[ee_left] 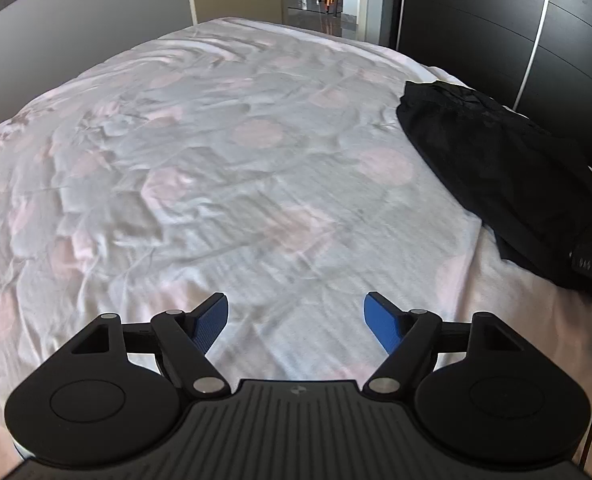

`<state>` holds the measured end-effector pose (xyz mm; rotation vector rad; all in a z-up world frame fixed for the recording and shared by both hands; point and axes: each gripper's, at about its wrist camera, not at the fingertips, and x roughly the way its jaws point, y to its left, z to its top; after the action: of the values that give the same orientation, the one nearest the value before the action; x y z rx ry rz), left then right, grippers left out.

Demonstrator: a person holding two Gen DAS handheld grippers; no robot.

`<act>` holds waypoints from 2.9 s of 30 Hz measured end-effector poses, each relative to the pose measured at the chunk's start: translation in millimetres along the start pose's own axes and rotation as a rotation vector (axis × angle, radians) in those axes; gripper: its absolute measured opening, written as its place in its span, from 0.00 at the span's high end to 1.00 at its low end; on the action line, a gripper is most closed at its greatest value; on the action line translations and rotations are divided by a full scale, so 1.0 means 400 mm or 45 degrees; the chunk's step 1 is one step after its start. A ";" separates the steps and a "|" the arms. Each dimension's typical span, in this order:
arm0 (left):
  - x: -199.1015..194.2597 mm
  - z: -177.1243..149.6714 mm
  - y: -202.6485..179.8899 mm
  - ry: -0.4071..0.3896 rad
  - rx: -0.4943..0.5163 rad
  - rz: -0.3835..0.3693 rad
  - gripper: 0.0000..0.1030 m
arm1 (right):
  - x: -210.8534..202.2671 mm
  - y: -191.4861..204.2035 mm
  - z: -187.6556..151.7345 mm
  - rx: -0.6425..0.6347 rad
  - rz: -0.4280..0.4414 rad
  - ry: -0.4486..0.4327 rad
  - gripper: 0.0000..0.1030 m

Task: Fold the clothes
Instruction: 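Reach the right tool to the black shorts and grasp the waistband, then grasp the waistband with the left tool while the right tool holds it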

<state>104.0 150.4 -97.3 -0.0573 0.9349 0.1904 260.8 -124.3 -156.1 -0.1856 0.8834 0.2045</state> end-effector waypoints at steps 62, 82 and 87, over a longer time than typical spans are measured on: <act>-0.453 -0.429 0.481 -0.125 -0.609 0.268 0.37 | -0.523 0.729 -0.115 -0.567 0.754 -0.241 0.43; -0.089 -0.212 0.298 0.092 -0.530 -0.011 0.37 | -0.180 0.402 0.005 -0.065 0.457 0.026 0.44; -0.020 -0.181 0.268 0.179 -0.489 0.022 0.37 | -0.130 0.408 0.031 -0.060 0.451 0.030 0.44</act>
<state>22.0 245.1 -130.3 -0.4218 1.0288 0.3843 196.8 31.0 -120.3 -0.0740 0.9313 0.5545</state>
